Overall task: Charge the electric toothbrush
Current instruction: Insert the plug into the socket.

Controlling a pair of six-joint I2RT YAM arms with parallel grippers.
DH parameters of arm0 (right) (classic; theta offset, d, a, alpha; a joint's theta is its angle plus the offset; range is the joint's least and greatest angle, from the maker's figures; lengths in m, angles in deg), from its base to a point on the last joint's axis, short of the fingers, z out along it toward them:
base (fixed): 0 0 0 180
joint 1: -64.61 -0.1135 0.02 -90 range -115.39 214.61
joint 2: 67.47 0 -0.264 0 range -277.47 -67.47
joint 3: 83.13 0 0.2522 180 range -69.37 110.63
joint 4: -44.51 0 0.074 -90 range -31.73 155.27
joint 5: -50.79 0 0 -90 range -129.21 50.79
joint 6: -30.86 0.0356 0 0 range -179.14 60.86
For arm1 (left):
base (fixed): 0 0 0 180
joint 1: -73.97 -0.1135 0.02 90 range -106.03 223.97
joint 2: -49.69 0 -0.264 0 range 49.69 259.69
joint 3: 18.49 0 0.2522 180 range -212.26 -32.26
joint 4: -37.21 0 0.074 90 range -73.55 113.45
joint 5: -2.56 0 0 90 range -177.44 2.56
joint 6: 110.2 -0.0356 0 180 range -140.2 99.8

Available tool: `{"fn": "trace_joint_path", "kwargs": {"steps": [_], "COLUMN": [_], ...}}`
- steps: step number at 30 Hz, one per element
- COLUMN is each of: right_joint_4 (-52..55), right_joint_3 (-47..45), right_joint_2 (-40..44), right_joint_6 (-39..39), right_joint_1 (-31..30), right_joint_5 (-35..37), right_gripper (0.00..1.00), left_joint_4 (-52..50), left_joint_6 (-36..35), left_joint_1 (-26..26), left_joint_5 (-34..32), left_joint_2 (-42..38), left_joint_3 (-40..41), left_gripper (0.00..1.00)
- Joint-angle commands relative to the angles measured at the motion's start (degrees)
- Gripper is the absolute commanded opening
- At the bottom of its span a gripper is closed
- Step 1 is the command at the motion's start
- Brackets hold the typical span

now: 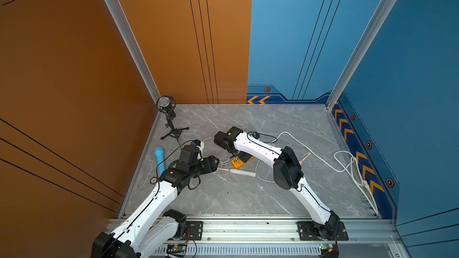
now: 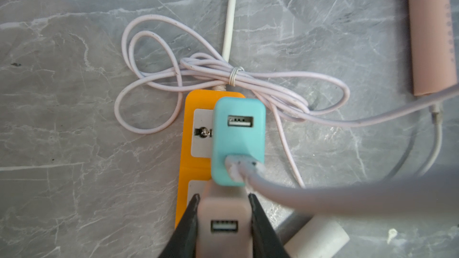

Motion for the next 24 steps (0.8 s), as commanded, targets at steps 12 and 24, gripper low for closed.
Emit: {"fn": "trace_joint_path", "kwargs": {"steps": [12,24], "right_joint_4": [-12.34,-26.29], "right_joint_3": [-15.91,-32.39], "right_joint_2": [6.91,12.93], "right_joint_6": [-24.65,-29.58], "right_joint_1": [8.01,8.16], "right_joint_5": [4.79,-6.01], "right_gripper": [0.1,0.11], "left_joint_4": [-0.93,-0.93], "left_joint_6": [-1.88,-1.93], "left_joint_1": [4.15,12.51], "left_joint_5": [0.4,-6.51], "left_joint_2": [1.09,6.06], "left_joint_3": [-1.08,-4.94], "left_gripper": [0.75,0.74]}}
